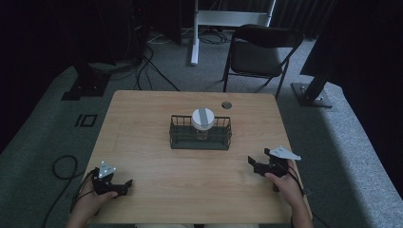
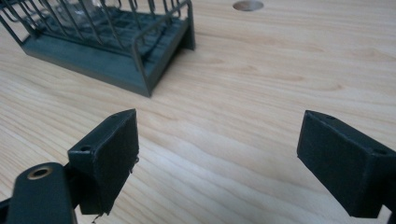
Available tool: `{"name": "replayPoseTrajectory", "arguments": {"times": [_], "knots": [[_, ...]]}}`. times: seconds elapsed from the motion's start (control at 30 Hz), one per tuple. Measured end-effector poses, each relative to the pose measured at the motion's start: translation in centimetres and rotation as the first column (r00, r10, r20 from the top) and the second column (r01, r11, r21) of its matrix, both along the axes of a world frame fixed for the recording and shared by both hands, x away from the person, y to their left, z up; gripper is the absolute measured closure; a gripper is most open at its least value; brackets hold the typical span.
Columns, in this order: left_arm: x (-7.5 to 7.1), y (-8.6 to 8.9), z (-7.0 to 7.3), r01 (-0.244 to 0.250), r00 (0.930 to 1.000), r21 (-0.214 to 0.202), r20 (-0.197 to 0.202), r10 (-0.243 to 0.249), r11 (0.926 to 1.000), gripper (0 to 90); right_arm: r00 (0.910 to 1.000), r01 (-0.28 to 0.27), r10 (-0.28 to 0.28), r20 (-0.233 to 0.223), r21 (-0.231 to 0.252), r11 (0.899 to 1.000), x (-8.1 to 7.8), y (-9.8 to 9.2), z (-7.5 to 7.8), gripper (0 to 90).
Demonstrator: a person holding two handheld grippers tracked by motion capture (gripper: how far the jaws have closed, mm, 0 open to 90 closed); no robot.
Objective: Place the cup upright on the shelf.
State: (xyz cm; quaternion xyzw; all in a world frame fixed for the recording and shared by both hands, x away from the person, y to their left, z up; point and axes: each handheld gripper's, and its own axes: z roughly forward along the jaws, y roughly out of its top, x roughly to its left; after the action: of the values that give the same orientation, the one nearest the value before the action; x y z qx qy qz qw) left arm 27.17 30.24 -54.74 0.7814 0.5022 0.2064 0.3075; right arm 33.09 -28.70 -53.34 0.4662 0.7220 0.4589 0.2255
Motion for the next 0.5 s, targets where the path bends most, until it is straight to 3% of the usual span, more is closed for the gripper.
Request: {"name": "replayPoseTrajectory", "arguments": {"times": [0.3, 0.5], "knots": [[0.0, 0.0, 0.0, 0.0, 1.0, 0.0, 0.0, 0.0, 1.0, 1.5, 0.9966, 0.057, -0.06, -0.056, -0.053, 0.997, -0.3, -1.2, -0.9, 12.5], [0.0, 0.0, 0.0, 0.0, 1.0, 0.0, 0.0, 0.0, 1.0, 1.5, 0.9882, 0.097, -0.106, -0.11, -0.085, 0.992, -0.7, -1.9, -1.4, 12.5]]}}
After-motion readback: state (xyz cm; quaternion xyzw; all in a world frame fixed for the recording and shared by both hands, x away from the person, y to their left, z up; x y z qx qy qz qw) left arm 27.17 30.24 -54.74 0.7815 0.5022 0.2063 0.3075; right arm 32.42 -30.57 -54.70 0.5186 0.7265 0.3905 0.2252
